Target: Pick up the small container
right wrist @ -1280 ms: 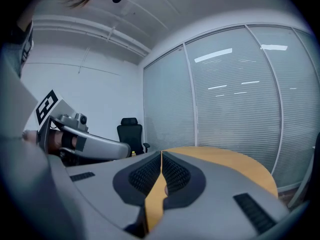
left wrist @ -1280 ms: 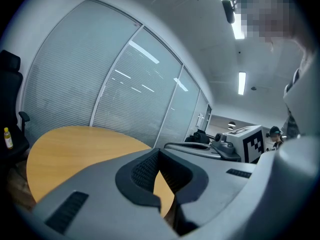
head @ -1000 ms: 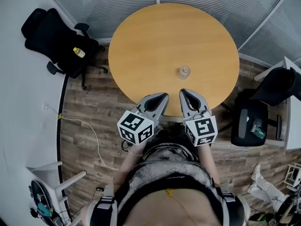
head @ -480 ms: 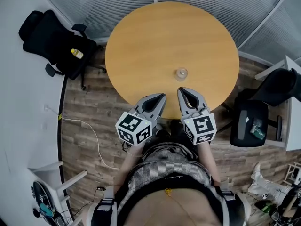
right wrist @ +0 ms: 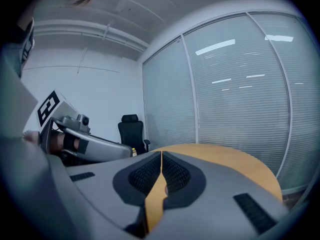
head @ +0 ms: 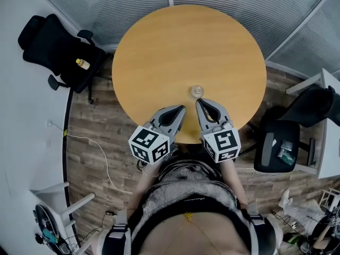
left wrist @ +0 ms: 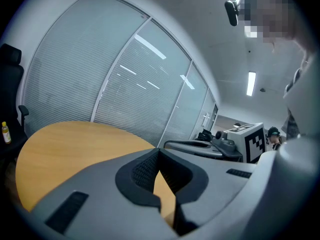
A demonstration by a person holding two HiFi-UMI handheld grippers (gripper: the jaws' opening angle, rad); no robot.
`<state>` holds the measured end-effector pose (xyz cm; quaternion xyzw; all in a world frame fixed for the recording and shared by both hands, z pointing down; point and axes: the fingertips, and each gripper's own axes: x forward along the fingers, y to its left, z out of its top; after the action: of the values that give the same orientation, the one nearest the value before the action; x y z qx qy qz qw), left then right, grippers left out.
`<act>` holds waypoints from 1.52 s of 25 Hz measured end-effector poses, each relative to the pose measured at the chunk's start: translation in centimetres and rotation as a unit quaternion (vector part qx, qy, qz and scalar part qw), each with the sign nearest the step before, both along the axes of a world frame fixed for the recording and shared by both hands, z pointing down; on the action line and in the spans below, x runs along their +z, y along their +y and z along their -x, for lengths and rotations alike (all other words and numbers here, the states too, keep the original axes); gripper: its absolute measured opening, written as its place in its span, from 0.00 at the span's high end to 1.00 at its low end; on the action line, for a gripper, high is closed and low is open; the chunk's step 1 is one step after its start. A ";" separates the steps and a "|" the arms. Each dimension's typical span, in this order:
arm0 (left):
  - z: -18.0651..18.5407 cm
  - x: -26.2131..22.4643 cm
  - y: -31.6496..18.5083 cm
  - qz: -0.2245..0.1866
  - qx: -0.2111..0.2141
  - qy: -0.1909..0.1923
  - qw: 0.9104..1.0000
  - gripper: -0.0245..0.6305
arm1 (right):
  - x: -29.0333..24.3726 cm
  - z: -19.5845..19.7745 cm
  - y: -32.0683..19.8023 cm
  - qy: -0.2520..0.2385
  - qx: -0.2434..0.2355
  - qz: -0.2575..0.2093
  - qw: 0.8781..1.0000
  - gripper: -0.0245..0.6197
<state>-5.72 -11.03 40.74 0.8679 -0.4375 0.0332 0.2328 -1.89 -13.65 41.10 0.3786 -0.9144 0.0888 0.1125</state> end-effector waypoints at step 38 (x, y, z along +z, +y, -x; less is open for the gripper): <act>-4.6 -1.0 -9.0 -0.021 0.008 -0.014 1.000 0.96 | 0.0 -5.4 -8.5 -0.013 0.027 -0.002 1.000 0.93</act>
<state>-1.09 -20.03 39.72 0.8753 -0.4346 0.0384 0.2083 3.48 -22.12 41.13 0.4025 -0.9052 0.0953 0.0977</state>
